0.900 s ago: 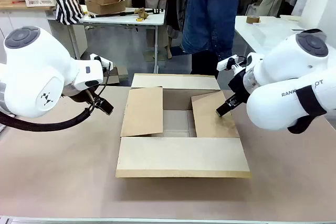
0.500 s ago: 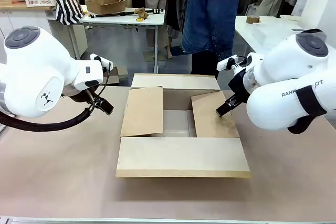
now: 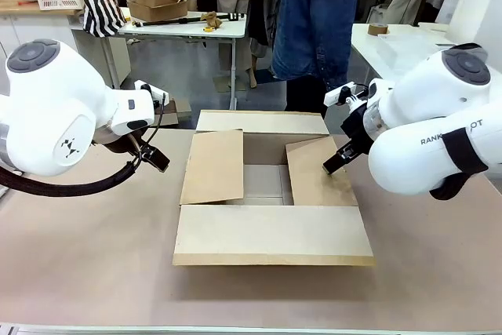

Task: Pack the gift set into the box.
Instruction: Place both hands on the side flaps of the Package Box and spread them outward.

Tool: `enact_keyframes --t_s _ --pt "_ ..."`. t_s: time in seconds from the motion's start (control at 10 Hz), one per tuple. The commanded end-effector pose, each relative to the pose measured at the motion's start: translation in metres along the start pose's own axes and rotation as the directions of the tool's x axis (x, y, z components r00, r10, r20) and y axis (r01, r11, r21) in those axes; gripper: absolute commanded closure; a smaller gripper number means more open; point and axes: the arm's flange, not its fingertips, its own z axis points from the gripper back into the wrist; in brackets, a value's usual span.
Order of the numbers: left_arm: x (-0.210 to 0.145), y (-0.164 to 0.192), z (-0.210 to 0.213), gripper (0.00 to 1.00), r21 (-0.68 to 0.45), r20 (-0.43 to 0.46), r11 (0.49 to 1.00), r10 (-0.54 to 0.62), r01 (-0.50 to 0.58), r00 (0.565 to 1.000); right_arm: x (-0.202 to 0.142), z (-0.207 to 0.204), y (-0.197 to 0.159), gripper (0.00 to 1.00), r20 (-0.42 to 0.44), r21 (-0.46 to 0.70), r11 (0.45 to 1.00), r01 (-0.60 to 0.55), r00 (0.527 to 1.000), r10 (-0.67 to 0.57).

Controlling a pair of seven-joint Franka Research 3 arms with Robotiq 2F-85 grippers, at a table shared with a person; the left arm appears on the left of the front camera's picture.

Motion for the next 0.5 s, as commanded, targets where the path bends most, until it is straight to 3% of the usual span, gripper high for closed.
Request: enact_keyframes --t_s 0.0,0.1,0.2,0.4 --pt "0.000 0.000 0.000 0.00 0.000 0.000 1.000 0.000 0.000 1.000 0.000 0.000 0.000 0.00 0.000 0.000 1.000 0.001 1.000 -0.001" --pt "0.000 0.000 0.000 0.00 0.000 0.000 1.000 0.000 0.000 1.000 0.000 0.000 0.000 0.00 0.000 0.000 1.000 0.000 1.000 0.000" --pt "0.000 0.000 0.000 0.00 0.000 0.000 1.000 0.000 0.000 1.000 0.018 0.029 -0.003 0.00 0.008 -0.024 1.000 -0.010 1.000 0.011" --pt "0.029 -0.011 0.075 0.00 -0.104 0.185 0.993 -0.037 0.057 0.982 0.036 0.114 -0.011 0.00 0.048 -0.020 0.997 0.070 0.996 -0.069"
